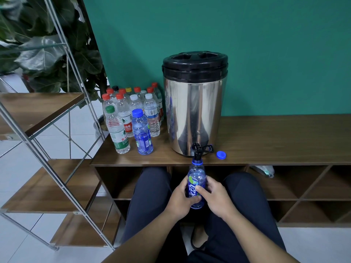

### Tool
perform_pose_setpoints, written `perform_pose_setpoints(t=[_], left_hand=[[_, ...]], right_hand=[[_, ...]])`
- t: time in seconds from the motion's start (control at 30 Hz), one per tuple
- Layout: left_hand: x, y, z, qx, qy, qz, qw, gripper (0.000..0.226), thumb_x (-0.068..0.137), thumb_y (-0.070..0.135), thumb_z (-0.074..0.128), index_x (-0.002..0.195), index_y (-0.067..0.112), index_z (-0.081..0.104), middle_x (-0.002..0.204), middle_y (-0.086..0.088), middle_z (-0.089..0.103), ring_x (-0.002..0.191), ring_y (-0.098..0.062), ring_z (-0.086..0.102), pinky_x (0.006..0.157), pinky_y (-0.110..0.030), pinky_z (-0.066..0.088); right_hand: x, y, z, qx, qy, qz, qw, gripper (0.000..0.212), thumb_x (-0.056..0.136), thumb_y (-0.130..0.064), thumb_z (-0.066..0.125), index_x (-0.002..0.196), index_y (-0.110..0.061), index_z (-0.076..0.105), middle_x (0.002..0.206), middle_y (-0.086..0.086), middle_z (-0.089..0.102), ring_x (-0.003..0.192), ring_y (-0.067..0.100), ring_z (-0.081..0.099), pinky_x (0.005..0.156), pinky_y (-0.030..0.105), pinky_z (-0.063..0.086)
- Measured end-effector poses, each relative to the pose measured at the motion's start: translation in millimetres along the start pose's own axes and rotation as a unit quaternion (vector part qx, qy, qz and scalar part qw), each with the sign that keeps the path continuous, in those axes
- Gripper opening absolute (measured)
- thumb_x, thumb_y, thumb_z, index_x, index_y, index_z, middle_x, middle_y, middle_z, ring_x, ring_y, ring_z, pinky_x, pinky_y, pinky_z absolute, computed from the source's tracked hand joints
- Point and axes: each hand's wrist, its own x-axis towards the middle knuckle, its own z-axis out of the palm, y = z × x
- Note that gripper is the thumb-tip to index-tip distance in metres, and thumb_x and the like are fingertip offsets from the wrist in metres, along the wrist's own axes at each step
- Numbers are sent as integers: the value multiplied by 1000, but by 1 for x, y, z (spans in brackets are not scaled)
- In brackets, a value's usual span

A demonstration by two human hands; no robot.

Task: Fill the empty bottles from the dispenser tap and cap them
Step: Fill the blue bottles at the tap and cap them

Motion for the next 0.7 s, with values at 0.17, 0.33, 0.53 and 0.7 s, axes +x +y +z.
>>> perform_pose_setpoints(t=[0.17, 0.33, 0.53, 0.7], left_hand=[[-1, 2, 0, -2, -4, 5, 1000, 76, 92, -11, 79, 155, 24, 57, 135, 1, 77, 128, -16, 73, 115, -37, 56], [-1, 3, 0, 3, -4, 8, 1000, 76, 92, -9, 80, 155, 27, 57, 134, 3, 78, 126, -14, 74, 112, -32, 57], [-2, 4, 0, 10, -1, 10, 1000, 76, 92, -8, 81, 154, 29, 57, 134, 6, 78, 126, -12, 74, 109, -28, 57], [-1, 3, 0, 17, 0, 10, 1000, 77, 91, -8, 81, 155, 28, 57, 134, 6, 78, 126, -12, 74, 111, -31, 57]], right_hand=[[0, 0, -1, -1, -2, 4, 1000, 29, 103, -19, 77, 130, -31, 75, 121, -5, 83, 117, 17, 79, 108, 55, 60], [-1, -1, 0, -2, 2, 3, 1000, 31, 104, -15, 76, 131, -29, 75, 121, -4, 83, 116, 18, 79, 108, 55, 60], [-1, 0, 0, -7, -2, -3, 1000, 31, 102, -21, 77, 132, -30, 75, 122, -5, 83, 116, 17, 79, 108, 55, 60], [0, 0, -1, -4, -4, -4, 1000, 32, 102, -25, 77, 133, -32, 75, 123, -5, 83, 118, 17, 78, 109, 55, 59]])
